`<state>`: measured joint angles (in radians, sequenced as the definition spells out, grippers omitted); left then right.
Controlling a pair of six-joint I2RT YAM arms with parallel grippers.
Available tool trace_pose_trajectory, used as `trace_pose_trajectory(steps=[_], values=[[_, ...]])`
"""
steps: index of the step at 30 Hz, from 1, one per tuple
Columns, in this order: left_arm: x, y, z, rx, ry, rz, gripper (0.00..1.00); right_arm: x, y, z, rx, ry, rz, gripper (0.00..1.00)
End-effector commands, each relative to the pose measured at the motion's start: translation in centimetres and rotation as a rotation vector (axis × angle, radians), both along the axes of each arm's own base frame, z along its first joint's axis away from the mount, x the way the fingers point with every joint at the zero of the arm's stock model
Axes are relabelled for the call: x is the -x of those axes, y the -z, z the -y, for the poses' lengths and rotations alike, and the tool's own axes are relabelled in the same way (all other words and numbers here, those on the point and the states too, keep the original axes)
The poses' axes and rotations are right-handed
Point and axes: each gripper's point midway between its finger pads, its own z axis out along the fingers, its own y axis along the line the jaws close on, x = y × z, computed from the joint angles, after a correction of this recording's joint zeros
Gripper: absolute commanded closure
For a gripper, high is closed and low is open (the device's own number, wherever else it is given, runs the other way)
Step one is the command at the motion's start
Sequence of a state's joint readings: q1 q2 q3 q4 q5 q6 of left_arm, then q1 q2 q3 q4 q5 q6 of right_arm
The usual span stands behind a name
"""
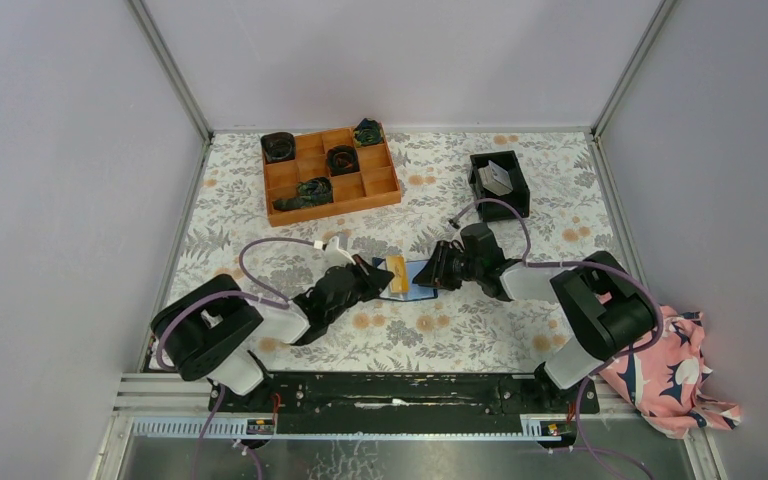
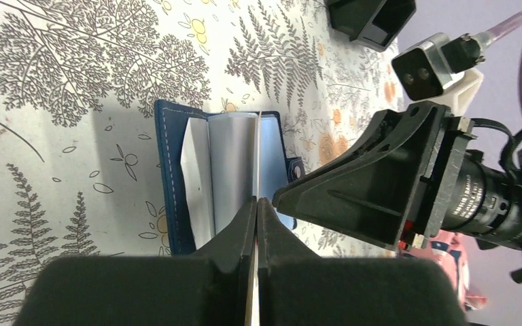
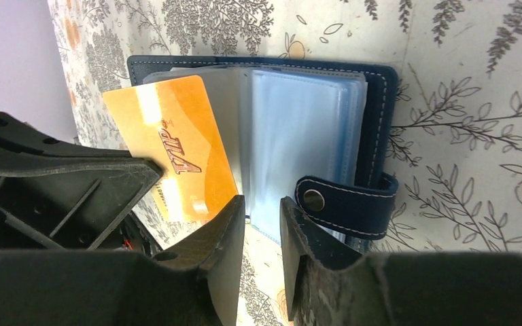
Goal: Put the credit cards into the card holder
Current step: Insert the credit card into the card holder.
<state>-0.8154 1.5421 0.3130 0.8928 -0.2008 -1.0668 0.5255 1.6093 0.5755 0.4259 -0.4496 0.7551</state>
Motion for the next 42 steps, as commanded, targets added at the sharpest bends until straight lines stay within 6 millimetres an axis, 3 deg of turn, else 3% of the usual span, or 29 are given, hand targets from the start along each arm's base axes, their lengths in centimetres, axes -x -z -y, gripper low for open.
trace_pose_trajectory(steps=[1, 14, 27, 42], values=[[-0.3, 0.7, -0.9, -0.151, -0.035, 0.012, 1.0, -1.7, -2.3, -0.1, 0.015, 0.014, 0.099, 0.67], [-0.1, 0.6, -1.5, -0.268, -0.056, 0.009, 1.0, -1.8, -1.6, 0.9, 0.082, 0.03, 0.108, 0.68], [0.2, 0.9, 0.5, -0.133, -0.016, -0.043, 1.0, -1.7, -0.3, 2.1, 0.157, 0.048, 0.089, 0.68], [0.0, 0.9, 0.0, -0.057, -0.078, -0.096, 1.0, -2.5, -1.5, 4.5, 0.302, 0.067, 0.164, 0.7]])
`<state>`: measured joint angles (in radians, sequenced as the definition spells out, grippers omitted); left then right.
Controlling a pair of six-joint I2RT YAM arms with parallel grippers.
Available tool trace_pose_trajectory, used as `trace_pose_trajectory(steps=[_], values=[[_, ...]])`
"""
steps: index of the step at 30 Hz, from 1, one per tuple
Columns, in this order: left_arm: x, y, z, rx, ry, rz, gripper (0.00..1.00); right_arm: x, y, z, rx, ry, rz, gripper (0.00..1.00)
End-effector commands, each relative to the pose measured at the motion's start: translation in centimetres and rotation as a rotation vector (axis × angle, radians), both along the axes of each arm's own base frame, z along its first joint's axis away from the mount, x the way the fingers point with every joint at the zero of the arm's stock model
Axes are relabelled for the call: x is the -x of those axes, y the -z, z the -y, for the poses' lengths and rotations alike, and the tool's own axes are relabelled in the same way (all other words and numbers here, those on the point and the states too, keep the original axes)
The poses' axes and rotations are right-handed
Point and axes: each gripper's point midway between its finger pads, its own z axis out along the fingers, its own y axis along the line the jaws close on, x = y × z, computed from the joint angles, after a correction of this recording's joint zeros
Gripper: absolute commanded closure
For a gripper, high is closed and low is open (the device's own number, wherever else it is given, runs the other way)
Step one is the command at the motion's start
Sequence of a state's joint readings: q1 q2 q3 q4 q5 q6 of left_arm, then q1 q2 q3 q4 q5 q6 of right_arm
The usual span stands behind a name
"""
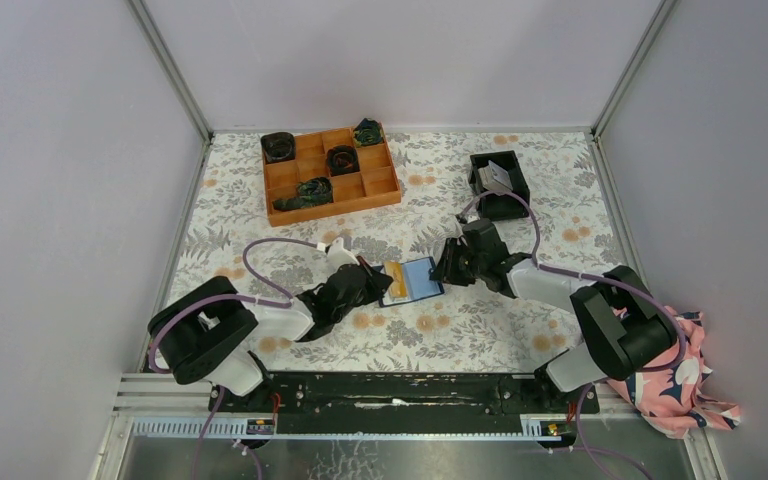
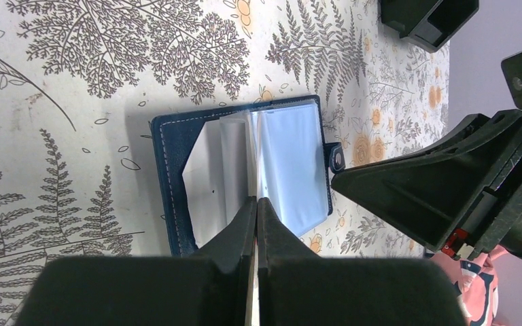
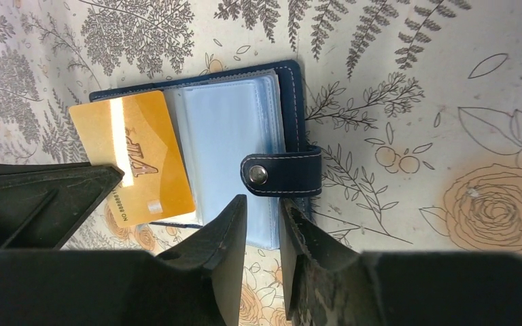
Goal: Put the credit cards into the card holder
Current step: Insert the credit card into the card holder.
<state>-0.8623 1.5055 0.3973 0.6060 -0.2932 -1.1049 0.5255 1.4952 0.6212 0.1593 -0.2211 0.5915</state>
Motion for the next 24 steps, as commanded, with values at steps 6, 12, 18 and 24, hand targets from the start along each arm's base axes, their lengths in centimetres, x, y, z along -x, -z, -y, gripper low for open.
trace_pose_trajectory(steps=[6, 12, 18, 24], values=[[-0.4, -0.8, 0.4, 0.114, -0.038, -0.009, 1.0, -1.3, -1.0, 0.5, 0.062, -0.007, 0.053, 0.71], [-0.3, -0.8, 0.3, 0.145, -0.051, -0.02, 1.0, -1.1, -0.1, 0.4, 0.073, -0.016, 0.03, 0.71], [-0.2, -0.2, 0.1, 0.199, -0.066, -0.044, 1.0, -0.9, 0.6, 0.4, 0.079, -0.022, 0.013, 0.72], [-0.1, 0.0, 0.0, 0.236, -0.08, -0.052, 1.0, -0.8, 0.9, 0.5, 0.081, -0.022, 0.007, 0.73]])
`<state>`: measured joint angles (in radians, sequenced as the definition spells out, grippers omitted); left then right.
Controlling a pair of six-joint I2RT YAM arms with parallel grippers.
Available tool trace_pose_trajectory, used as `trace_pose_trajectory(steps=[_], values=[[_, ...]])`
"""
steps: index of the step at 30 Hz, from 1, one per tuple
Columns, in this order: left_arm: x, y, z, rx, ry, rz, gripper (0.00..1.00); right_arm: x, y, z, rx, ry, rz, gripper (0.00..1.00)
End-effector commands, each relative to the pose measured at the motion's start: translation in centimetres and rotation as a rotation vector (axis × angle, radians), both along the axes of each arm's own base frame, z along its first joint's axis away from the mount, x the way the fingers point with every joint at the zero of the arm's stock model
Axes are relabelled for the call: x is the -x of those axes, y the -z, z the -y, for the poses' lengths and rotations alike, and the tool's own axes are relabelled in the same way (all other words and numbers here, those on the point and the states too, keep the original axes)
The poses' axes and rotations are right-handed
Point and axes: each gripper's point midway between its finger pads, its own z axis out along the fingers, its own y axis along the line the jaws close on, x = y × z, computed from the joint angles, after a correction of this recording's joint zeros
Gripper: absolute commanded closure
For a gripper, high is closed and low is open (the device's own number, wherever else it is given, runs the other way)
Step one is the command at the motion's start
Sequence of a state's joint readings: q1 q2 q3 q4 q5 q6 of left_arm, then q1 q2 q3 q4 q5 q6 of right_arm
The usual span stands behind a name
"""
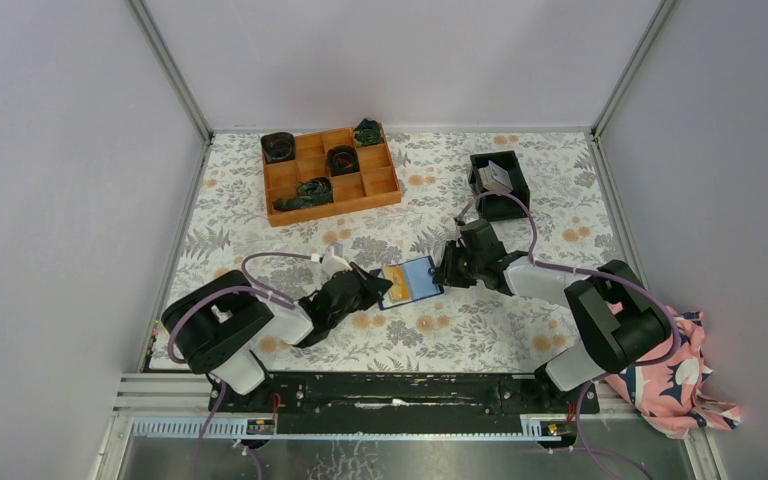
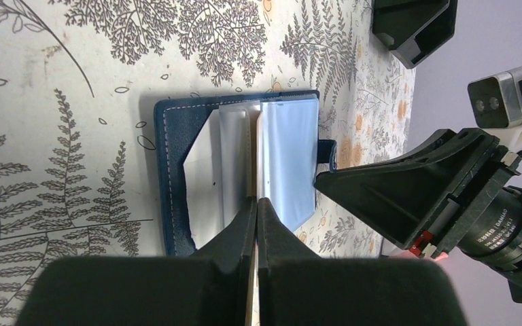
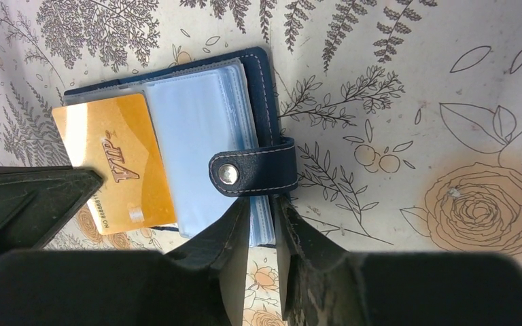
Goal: Put the credit cards into the card holder
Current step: Insert the credit card into the card holder.
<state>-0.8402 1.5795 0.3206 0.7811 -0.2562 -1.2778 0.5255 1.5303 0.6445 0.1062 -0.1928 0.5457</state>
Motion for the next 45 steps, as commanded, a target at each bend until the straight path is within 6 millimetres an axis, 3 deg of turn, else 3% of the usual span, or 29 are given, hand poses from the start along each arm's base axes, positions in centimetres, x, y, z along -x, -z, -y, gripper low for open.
trace_pose_trajectory(steps=[1, 27, 45], values=[[-0.54, -1.21, 0.19, 0.077, -0.02, 0.03, 1.0, -0.89, -0.35, -0.27, 0.009, -0.008, 0.029, 0.73], [-0.16, -1.99, 0.37, 0.193, -0.019, 0.047, 1.0, -0.49, 0.32, -0.2, 0.007, -0.009, 0.014, 0.74], [-0.3, -1.26, 0.38, 0.17, -0.017, 0.048, 1.0, -0.36, 0.5, -0.21, 0.003, -0.01, 0.013, 0.74]])
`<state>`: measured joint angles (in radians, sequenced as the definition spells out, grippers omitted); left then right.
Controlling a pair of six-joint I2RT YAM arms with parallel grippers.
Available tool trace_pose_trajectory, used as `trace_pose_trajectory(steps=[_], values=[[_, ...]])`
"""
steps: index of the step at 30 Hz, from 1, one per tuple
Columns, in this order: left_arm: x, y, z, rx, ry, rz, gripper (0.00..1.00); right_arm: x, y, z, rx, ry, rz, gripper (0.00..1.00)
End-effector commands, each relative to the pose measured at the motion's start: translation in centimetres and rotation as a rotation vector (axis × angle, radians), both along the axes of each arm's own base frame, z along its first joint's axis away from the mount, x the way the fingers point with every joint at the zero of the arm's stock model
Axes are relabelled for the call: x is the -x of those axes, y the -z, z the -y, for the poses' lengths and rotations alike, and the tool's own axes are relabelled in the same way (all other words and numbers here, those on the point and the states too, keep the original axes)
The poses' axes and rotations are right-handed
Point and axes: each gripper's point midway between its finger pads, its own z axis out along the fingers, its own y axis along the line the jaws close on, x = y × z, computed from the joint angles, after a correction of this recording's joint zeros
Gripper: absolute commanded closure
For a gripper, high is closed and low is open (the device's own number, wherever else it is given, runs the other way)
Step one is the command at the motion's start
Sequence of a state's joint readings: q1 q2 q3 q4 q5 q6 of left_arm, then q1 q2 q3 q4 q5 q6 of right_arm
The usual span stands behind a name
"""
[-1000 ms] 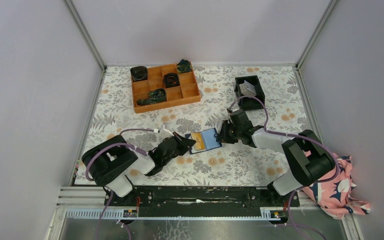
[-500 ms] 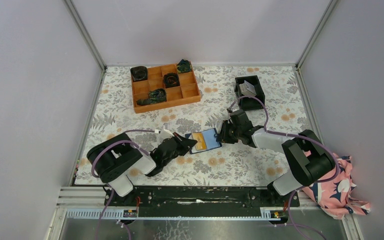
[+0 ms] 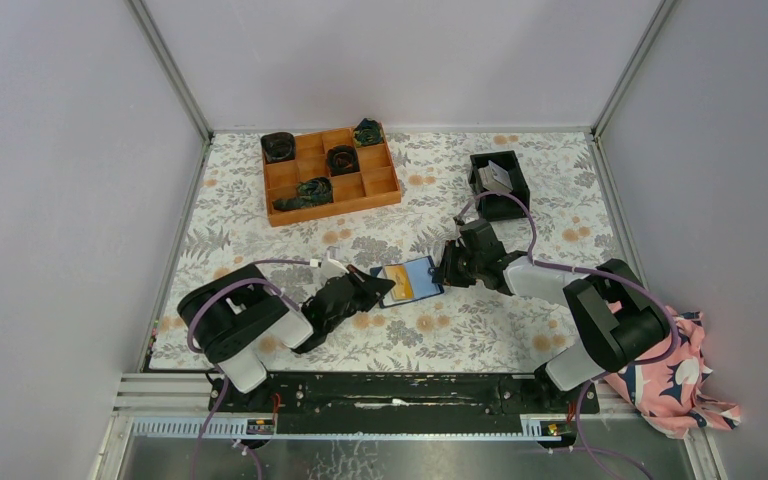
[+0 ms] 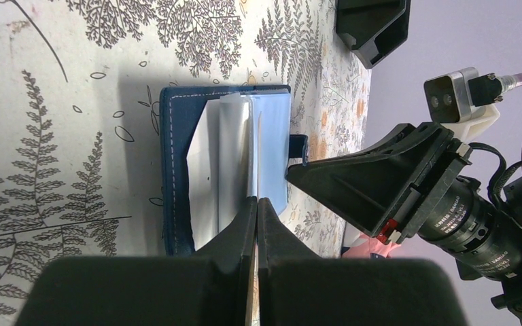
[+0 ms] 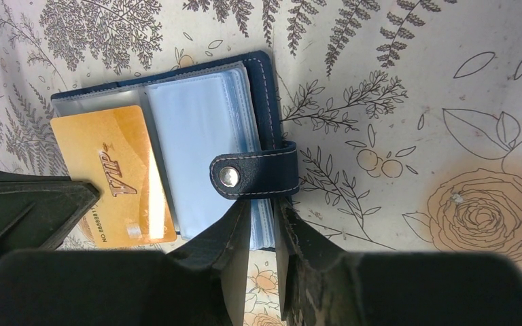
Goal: Put the credit cards into the card holder
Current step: Insert the credit card into the card holder.
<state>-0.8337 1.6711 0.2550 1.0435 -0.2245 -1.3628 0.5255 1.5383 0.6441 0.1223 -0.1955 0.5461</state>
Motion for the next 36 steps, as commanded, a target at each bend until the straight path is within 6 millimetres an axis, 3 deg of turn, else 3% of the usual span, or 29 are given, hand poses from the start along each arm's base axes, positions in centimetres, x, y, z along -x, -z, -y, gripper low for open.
trace_pose_trajectory(steps=[1, 36], values=[[-0.4, -0.42, -0.08, 0.016, -0.006, 0.027, 1.0, -0.19, 0.46, -0.06, 0.009, -0.008, 0.008, 0.74], [-0.6, -0.01, 0.31, 0.037, -0.005, 0.036, 1.0, -0.01, 0.63, 0.05, 0.015, -0.012, 0.001, 0.74]])
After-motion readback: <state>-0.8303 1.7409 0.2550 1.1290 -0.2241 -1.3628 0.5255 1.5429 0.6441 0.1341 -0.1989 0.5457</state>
